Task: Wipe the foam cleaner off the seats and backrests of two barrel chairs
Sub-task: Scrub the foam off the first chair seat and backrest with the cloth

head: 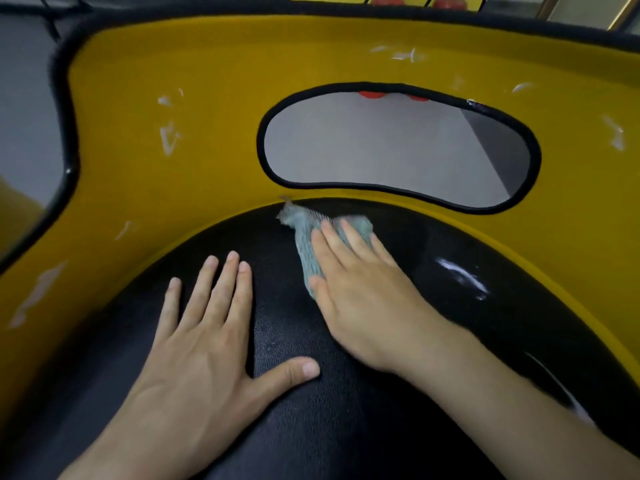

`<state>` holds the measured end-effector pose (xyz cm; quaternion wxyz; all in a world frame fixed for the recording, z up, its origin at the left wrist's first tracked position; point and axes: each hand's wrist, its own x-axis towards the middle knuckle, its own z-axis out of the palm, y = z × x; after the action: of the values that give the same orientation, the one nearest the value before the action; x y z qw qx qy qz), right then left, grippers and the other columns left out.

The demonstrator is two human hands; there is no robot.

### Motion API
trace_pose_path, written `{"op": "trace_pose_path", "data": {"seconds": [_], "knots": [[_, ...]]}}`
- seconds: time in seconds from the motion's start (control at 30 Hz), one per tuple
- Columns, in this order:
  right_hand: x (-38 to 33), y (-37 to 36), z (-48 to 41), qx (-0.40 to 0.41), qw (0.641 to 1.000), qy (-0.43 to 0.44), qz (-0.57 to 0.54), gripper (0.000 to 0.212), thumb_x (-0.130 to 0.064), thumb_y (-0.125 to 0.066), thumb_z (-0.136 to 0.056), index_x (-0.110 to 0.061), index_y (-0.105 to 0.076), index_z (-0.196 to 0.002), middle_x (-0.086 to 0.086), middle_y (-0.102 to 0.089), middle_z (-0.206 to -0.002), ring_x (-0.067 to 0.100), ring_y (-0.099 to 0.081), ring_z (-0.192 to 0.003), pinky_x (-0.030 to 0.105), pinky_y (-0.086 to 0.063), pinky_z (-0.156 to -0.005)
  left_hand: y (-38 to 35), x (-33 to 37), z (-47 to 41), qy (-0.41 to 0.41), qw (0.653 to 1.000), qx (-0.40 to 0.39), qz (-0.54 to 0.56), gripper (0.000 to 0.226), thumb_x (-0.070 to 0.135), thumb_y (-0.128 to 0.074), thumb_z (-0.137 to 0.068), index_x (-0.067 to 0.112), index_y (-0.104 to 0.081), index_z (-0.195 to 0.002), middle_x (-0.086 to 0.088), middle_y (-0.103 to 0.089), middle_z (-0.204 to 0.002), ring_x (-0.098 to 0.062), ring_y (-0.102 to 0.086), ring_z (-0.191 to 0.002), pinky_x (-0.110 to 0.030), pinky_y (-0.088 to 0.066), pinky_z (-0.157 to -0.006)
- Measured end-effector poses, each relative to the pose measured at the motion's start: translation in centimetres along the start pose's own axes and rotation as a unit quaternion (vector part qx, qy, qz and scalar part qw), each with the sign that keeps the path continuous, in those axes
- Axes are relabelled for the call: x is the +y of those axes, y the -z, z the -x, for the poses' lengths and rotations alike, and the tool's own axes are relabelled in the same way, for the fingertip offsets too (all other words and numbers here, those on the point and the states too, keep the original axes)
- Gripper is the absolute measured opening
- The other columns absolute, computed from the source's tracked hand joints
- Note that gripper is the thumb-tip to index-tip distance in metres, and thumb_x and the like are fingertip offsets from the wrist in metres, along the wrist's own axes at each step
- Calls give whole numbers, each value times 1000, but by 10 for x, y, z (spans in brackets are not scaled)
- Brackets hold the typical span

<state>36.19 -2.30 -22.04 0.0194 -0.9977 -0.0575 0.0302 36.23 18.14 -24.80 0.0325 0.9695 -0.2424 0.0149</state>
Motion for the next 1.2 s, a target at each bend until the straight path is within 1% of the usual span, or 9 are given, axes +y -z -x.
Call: {"op": "trace_pose_path", "data": {"seconds": [0.1,0.2,0.37,0.57,0.7,0.8,0.87,1.0,1.2], "knots": [[-9,-9,58,37,999,22,-4,66,-41,-31,-96,-5,-45,-149,10,-43,-156,27,-36,-147,45,-28,-116,-3,1,0,4,1000,14,2,123,97,-25,-80,-4,-45,-148,-16,-40,-157,-30,-31,-149,-51,-17,-114],[-10,-14,74,39,999,31,4,65,-43,-39,-90,-8,-55,-142,8,-51,-149,27,-44,-140,46,-29,-106,-5,2,0,12,999,34,5,123,96,-24,-81,-5,-46,-147,-17,-42,-156,-30,-32,-147,-52,-19,-113],[-12,5,3,-22,1000,3,7,68,-46,1,-100,-16,4,-160,5,9,-168,22,13,-154,46,3,-125,-4,1,1,4,999,34,-10,120,96,-24,-82,-1,-46,-149,-16,-43,-156,-37,-38,-145,-53,-19,-111],[-7,5,-24,-31,999,-15,19,64,-43,-6,-106,-12,6,-160,6,9,-169,22,12,-154,48,2,-125,-3,1,4,-4,1000,27,-9,117,94,-25,-83,0,-43,-151,-15,-41,-157,-38,-35,-146,-52,-18,-112],[-15,-6,62,20,1000,12,14,65,-44,-17,-104,-6,-41,-151,10,-40,-157,28,-35,-146,45,-24,-112,-4,1,3,1,999,36,-4,120,96,-24,-82,-1,-46,-149,-16,-43,-156,-37,-37,-145,-53,-19,-112],[-7,-13,82,-13,1000,21,19,71,-46,-7,-105,-7,-53,-143,8,-51,-150,29,-45,-139,47,-30,-105,-4,1,3,-2,999,38,-3,119,95,-24,-82,-1,-47,-148,-17,-44,-155,-38,-39,-144,-53,-20,-111],[-10,-6,67,-15,1000,13,18,68,-47,-10,-105,-10,-46,-149,8,-43,-155,28,-38,-144,44,-27,-111,-3,0,2,1,999,35,3,118,95,-23,-82,0,-48,-148,-17,-44,-155,-38,-39,-144,-53,-20,-111],[-5,7,-6,-36,999,-12,18,71,-51,4,-99,-17,7,-160,3,12,-168,21,16,-154,46,5,-125,1,0,2,0,1000,15,9,116,95,-25,-83,2,-45,-150,-15,-42,-157,-36,-35,-146,-52,-17,-112],[-7,8,-25,-34,999,-29,1,64,-45,-8,-107,-14,9,-160,4,12,-168,21,14,-154,46,5,-125,3,-1,5,-9,1000,-6,23,117,95,-25,-82,5,-36,-156,-12,-30,-164,-31,-22,-153,-51,-10,-118]]}}
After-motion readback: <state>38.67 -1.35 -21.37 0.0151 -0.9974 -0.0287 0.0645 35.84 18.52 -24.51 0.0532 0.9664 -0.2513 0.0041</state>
